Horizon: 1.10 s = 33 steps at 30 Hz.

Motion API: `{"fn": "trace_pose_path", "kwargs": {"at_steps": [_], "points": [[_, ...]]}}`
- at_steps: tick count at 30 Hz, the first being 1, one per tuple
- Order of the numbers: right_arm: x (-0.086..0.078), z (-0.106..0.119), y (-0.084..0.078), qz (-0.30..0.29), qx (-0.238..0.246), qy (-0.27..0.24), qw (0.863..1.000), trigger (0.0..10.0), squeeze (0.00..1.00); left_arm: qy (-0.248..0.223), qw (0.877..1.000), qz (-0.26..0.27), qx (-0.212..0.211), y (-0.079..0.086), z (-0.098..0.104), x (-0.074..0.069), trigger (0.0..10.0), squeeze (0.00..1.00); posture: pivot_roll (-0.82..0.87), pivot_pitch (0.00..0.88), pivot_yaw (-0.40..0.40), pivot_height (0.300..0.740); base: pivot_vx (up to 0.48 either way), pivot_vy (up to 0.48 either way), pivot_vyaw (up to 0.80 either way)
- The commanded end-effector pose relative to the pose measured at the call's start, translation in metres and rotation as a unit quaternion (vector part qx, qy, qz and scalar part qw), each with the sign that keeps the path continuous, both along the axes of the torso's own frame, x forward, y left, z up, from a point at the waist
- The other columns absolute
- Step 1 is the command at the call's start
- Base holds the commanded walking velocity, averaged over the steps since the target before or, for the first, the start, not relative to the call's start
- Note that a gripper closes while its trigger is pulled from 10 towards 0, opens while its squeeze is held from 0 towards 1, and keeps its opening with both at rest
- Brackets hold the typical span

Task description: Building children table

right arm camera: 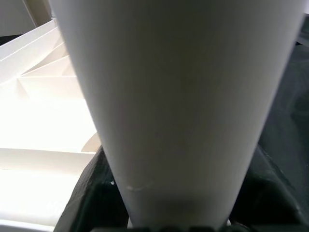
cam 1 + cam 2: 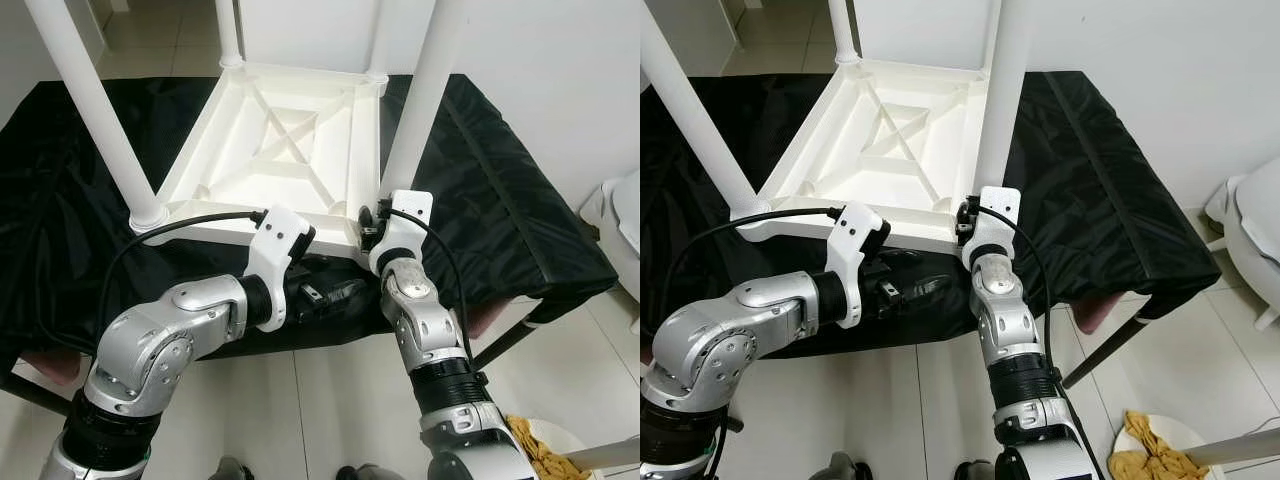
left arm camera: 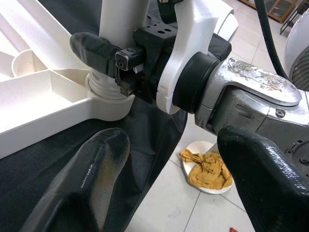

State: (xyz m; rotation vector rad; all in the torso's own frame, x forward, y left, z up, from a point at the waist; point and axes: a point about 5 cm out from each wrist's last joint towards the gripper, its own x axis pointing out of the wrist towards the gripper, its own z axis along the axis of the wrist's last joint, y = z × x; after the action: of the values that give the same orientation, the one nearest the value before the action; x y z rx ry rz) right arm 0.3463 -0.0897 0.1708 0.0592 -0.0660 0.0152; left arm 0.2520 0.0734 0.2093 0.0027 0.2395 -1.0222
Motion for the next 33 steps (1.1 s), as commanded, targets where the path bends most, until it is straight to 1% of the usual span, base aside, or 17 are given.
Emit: {"fn": "trace_pose_path", "kwargs": {"at_steps": [1, 2, 4, 6, 10, 11, 13, 14, 16, 20, 21, 24, 26, 27, 28, 31, 33], "points": [[-0.004, -0.019, 0.000, 0.006, 0.006, 0.041, 0.999, 10.0, 0.84, -0.005, 1.000, -0.014, 0.004, -0.003, 0.002, -0.004, 10.0, 0.00, -0.02, 0.080, -0.008, 0.740, 0.000, 0.000, 0.00], [-0.004, -0.018, -0.002, 0.010, 0.004, 0.037, 0.999, 10.0, 1.00, -0.006, 1.000, -0.015, 0.005, -0.003, 0.002, -0.003, 10.0, 0.00, -0.02, 0.079, -0.008, 0.740, 0.000, 0.000, 0.00], [-0.004, -0.017, -0.003, 0.019, 0.004, 0.033, 0.999, 10.0, 1.00, -0.006, 1.000, -0.015, 0.005, -0.003, 0.002, -0.004, 10.0, 0.00, -0.02, 0.079, -0.009, 0.740, 0.000, 0.000, 0.00], [-0.003, -0.014, -0.011, 0.027, 0.003, 0.020, 0.999, 10.0, 1.00, -0.006, 1.000, -0.015, 0.005, -0.003, 0.002, -0.004, 10.0, 0.00, -0.02, 0.078, -0.012, 0.740, 0.000, 0.000, 0.00], [-0.003, -0.011, -0.019, 0.046, 0.002, 0.009, 0.999, 10.0, 1.00, -0.007, 1.000, -0.014, 0.005, -0.003, 0.002, -0.004, 10.0, 0.00, -0.02, 0.076, -0.014, 0.740, 0.000, 0.000, 0.00], [-0.003, -0.009, -0.021, 0.067, 0.002, 0.003, 0.998, 10.0, 0.65, -0.007, 1.000, -0.013, 0.005, -0.003, 0.002, -0.004, 10.0, 0.00, -0.02, 0.076, -0.015, 0.740, 0.000, 0.000, 0.00], [-0.003, -0.008, -0.022, 0.083, 0.003, -0.001, 0.997, 10.0, 0.65, -0.008, 1.000, -0.013, 0.005, -0.003, 0.002, -0.004, 10.0, 0.00, -0.02, 0.076, -0.015, 0.740, 0.000, 0.000, 0.00], [-0.003, -0.007, -0.026, 0.098, -0.001, -0.008, 0.995, 10.0, 0.00, -0.008, 1.000, -0.013, 0.005, -0.003, 0.002, -0.004, 10.0, 0.00, -0.02, 0.075, -0.016, 0.740, 0.000, 0.000, 0.00], [-0.003, -0.006, -0.029, 0.107, -0.004, -0.012, 0.994, 10.0, 0.00, -0.008, 1.000, -0.012, 0.005, -0.003, 0.002, -0.004, 10.0, 0.00, -0.02, 0.075, -0.016, 0.740, 0.000, 0.000, 0.00], [0.000, -0.003, -0.057, 0.191, -0.054, -0.024, 0.980, 10.0, 0.00, -0.010, 1.000, -0.012, 0.005, -0.003, 0.003, -0.003, 10.0, 0.00, -0.02, 0.073, -0.015, 0.740, 0.000, 0.000, 0.00], [0.000, -0.003, -0.057, 0.191, -0.054, -0.024, 0.980, 10.0, 0.00, -0.010, 1.000, -0.012, 0.005, -0.003, 0.003, -0.003, 10.0, 0.00, -0.02, 0.073, -0.015, 0.740, 0.000, 0.000, 0.00], [0.003, 0.000, -0.067, 0.210, -0.052, -0.022, 0.976, 10.0, 0.00, -0.010, 1.000, -0.012, 0.005, -0.003, 0.003, -0.002, 10.0, 0.00, -0.02, 0.070, -0.014, 0.740, 0.000, 0.000, 0.00], [0.007, 0.005, -0.076, 0.246, -0.067, -0.029, 0.967, 10.0, 0.00, -0.011, 1.000, -0.013, 0.004, -0.003, 0.004, -0.002, 10.0, 0.00, -0.02, 0.067, -0.013, 0.740, 0.000, 0.000, 0.00], [0.007, 0.005, -0.076, 0.246, -0.067, -0.029, 0.967, 10.0, 0.00, -0.011, 1.000, -0.013, 0.004, -0.003, 0.004, -0.002, 10.0, 0.00, -0.02, 0.067, -0.013, 0.740, 0.000, 0.000, 0.00], [0.008, 0.007, -0.079, 0.270, -0.077, -0.033, 0.959, 10.0, 0.00, -0.011, 1.000, -0.013, 0.004, -0.003, 0.004, -0.001, 10.0, 0.00, -0.02, 0.066, -0.013, 0.740, 0.000, 0.000, 0.00], [0.010, 0.006, -0.079, 0.285, -0.093, -0.033, 0.954, 10.0, 0.00, -0.011, 1.000, -0.013, 0.005, -0.002, 0.004, -0.001, 10.0, 0.00, -0.02, 0.064, -0.012, 0.740, 0.000, 0.000, 0.00], [0.014, 0.007, -0.077, 0.308, -0.091, -0.032, 0.946, 10.0, 0.00, -0.012, 1.000, -0.013, 0.005, -0.002, 0.004, -0.001, 10.0, 0.00, -0.01, 0.063, -0.012, 0.740, 0.000, 0.000, 0.00]]}}
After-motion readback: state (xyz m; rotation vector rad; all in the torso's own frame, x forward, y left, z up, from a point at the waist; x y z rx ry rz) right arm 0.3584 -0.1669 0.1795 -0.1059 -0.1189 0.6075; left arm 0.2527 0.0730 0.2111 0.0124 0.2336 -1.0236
